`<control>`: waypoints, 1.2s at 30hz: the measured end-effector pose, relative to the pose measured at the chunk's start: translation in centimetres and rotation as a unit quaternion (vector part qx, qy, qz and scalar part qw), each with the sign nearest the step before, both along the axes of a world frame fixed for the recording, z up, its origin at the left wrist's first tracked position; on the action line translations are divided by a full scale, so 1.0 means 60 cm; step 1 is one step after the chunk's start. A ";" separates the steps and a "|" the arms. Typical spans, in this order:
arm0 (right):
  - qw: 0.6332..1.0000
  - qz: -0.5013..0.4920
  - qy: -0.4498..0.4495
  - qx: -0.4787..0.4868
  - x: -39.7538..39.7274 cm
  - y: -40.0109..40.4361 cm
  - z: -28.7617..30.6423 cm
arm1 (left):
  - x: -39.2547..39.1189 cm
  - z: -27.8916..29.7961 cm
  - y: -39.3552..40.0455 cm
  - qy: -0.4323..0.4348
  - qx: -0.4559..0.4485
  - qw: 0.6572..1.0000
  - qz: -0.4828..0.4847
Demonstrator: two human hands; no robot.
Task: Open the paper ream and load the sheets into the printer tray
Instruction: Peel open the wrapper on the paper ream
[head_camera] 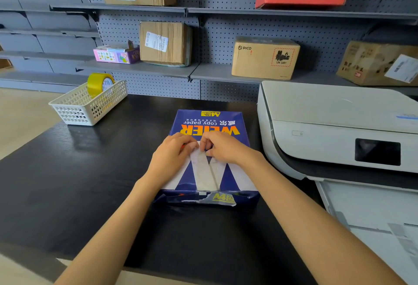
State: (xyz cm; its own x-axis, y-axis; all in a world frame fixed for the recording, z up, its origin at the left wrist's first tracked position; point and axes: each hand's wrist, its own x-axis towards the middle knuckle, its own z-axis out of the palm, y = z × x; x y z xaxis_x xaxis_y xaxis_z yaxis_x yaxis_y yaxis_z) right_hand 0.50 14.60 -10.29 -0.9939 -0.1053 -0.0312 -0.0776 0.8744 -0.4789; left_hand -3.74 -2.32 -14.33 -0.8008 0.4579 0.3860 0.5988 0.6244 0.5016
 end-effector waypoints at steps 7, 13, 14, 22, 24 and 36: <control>1.000 0.013 0.009 0.025 -0.004 0.000 -0.003 | -0.009 -0.008 0.000 0.010 -0.008 1.000 -0.005; 0.994 -0.056 0.096 0.000 0.003 -0.009 -0.027 | -0.007 -0.007 0.000 0.021 -0.012 1.000 -0.004; 0.992 -0.065 0.108 -0.012 0.005 -0.009 -0.032 | -0.006 -0.007 0.000 0.022 -0.014 1.000 -0.006; 0.982 -0.108 0.145 -0.061 0.027 -0.017 -0.038 | -0.003 -0.003 -0.001 0.014 -0.021 1.000 -0.007; 0.981 -0.113 0.147 -0.060 0.033 -0.018 -0.037 | -0.003 -0.002 -0.001 0.010 -0.021 1.000 -0.010; 0.985 -0.096 0.142 0.022 0.073 -0.021 -0.010 | 0.019 0.022 -0.004 -0.072 -0.084 0.994 -0.021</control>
State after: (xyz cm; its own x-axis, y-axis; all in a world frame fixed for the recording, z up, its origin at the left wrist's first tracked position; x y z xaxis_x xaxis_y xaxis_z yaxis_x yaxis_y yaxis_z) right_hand 4.91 13.32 -10.92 -0.9646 0.0808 0.2509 -0.0341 0.9056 -0.4227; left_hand -2.59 -2.55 -13.00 -0.8216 0.5396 0.1838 0.5548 0.6828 0.4753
